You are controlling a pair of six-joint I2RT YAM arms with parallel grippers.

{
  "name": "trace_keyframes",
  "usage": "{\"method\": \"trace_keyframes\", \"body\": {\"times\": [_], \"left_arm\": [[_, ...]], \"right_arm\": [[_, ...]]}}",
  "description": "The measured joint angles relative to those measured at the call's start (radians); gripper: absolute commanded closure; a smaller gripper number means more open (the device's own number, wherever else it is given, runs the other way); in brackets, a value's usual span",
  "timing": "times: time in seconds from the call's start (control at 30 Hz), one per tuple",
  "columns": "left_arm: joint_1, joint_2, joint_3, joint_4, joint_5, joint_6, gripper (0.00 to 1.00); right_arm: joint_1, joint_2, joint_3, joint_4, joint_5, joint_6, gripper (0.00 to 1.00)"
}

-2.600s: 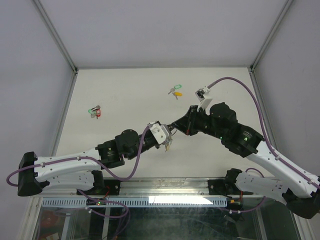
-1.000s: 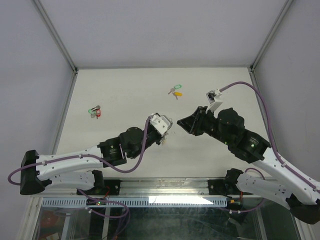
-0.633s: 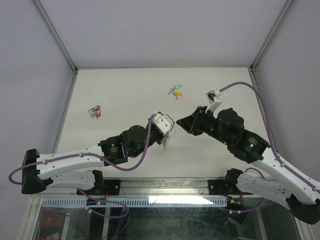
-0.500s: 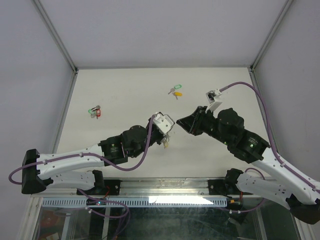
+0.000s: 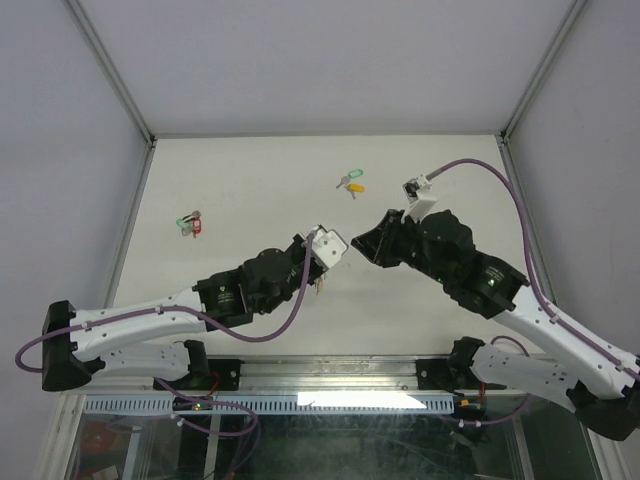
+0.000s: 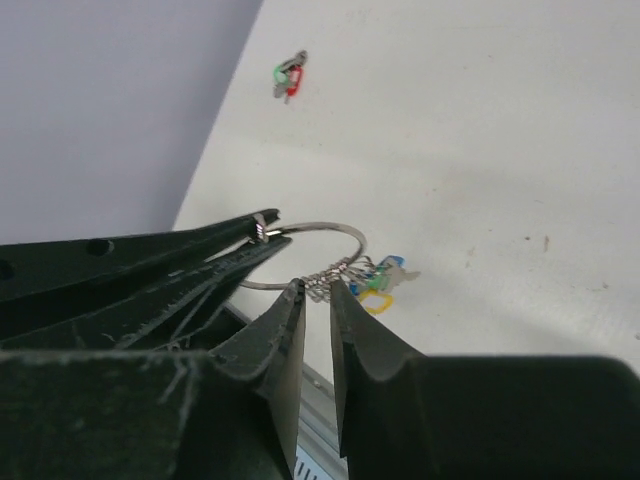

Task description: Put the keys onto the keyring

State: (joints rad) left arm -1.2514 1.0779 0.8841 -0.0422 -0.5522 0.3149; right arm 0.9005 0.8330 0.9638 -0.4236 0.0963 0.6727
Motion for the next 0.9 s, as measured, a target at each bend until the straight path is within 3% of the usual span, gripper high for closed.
{"method": "trace_keyframes", "body": {"times": [0.23, 0.43, 0.57, 0.9], "left_arm": [[0.196, -0.037, 0.0, -0.1, 0.092, -0.043, 1.0], [0.388, -0.099, 0.0, -0.176, 0.18, -0.071, 1.0], [0.514, -0.139, 0.0, -0.216, 0.227, -0.092, 1.0], [0.579, -0.124, 0.0, -0.226, 0.245, -0.152, 1.0]], "right_arm": [[-0.03, 0.169, 0.108, -0.103, 0.036, -0.056, 0.83], [-0.159, 0.362, 0.186, -0.112, -0.05, -0.118, 0.83], [-0.178, 0.544, 0.255, -0.085, -0.112, -0.157, 0.83], [-0.278, 0.965, 0.505, -0.049, -0.116, -0.278, 0.78]]}}
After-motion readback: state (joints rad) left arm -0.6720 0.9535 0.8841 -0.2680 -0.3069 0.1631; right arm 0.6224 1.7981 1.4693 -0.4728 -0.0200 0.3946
